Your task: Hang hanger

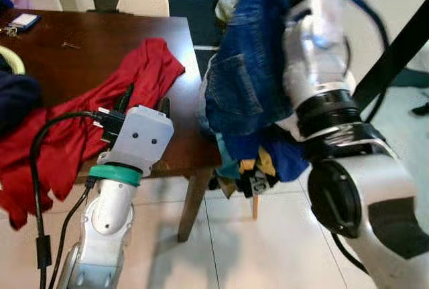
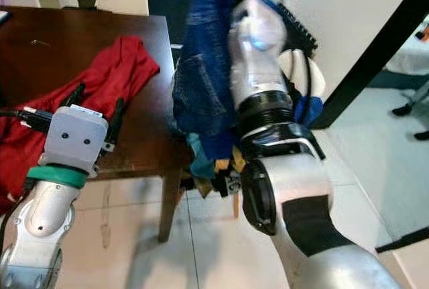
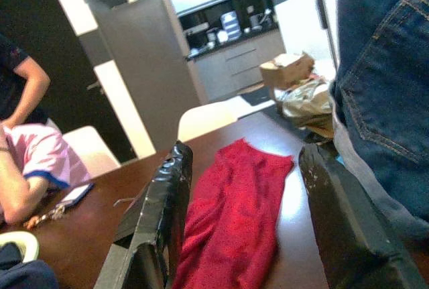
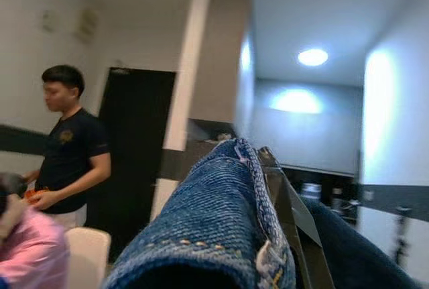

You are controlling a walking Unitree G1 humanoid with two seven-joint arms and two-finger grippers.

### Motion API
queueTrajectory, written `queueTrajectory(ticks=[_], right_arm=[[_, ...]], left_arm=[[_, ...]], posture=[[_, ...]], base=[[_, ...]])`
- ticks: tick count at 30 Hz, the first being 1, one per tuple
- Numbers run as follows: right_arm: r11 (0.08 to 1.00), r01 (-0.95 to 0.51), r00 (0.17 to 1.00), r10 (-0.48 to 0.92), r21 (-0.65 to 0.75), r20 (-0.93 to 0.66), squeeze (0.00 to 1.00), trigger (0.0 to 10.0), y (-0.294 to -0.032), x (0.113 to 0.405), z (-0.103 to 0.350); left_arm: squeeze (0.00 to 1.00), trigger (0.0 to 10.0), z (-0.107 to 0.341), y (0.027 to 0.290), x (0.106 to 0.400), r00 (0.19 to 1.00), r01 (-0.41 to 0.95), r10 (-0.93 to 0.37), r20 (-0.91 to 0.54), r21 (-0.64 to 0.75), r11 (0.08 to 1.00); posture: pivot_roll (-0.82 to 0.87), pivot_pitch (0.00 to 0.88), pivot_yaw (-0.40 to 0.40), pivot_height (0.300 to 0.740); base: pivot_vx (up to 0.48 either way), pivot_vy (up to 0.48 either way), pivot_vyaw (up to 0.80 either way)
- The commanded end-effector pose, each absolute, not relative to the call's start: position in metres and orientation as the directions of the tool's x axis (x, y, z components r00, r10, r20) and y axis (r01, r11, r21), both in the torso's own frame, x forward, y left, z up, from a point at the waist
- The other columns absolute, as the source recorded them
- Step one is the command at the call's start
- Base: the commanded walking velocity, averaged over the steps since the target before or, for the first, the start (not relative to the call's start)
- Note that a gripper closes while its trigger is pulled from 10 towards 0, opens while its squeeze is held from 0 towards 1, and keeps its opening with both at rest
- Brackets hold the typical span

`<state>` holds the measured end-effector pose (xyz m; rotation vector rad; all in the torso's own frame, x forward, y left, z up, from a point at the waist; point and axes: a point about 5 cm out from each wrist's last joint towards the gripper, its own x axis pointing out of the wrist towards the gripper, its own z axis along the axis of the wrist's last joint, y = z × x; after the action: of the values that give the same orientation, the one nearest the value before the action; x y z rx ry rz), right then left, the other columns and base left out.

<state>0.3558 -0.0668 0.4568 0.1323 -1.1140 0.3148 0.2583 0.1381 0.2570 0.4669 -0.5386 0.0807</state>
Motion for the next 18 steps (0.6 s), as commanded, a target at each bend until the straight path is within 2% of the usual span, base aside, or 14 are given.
queueTrajectory(ticks=[1, 5, 7, 17, 18], right_arm=[[0.958, -0.286, 0.376, 0.139, -0.028, 0.916, 0.0, 10.0, -0.077, 0.354, 0.462], [0.941, -0.333, 0.407, 0.194, -0.053, 0.893, 0.0, 10.0, -0.076, 0.361, 0.448], [0.924, -0.365, 0.419, 0.269, -0.111, 0.867, 0.0, 10.0, -0.071, 0.365, 0.437], [0.924, -0.365, 0.419, 0.269, -0.111, 0.867, 0.0, 10.0, -0.071, 0.365, 0.437], [0.912, -0.39, 0.427, 0.303, -0.129, 0.852, 0.0, 10.0, -0.069, 0.367, 0.429]], left_arm=[[0.0, 10.0, 0.254, 0.136, 0.258, 0.863, -0.194, -0.044, 0.504, 0.41, 0.891], [0.0, 10.0, 0.252, 0.136, 0.257, 0.866, -0.194, -0.043, 0.498, 0.414, 0.889], [0.0, 10.0, 0.249, 0.134, 0.258, 0.875, -0.179, -0.056, 0.481, 0.429, 0.886], [0.0, 10.0, 0.249, 0.134, 0.258, 0.875, -0.179, -0.056, 0.481, 0.429, 0.886], [0.0, 10.0, 0.248, 0.134, 0.258, 0.877, -0.172, -0.062, 0.477, 0.431, 0.886]], posture=[[0.16, 0.106, -0.11, 0.74], [0.16, 0.112, -0.102, 0.74], [0.16, 0.112, -0.102, 0.74], [0.16, 0.112, -0.102, 0.74], [0.16, 0.116, -0.099, 0.74]], base=[[0.458, 0.0, 0.0], [0.411, 0.0, 0.0], [0.0, 0.0, 0.0], [0.0, 0.0, 0.0], [0.0, 0.0, 0.0]])
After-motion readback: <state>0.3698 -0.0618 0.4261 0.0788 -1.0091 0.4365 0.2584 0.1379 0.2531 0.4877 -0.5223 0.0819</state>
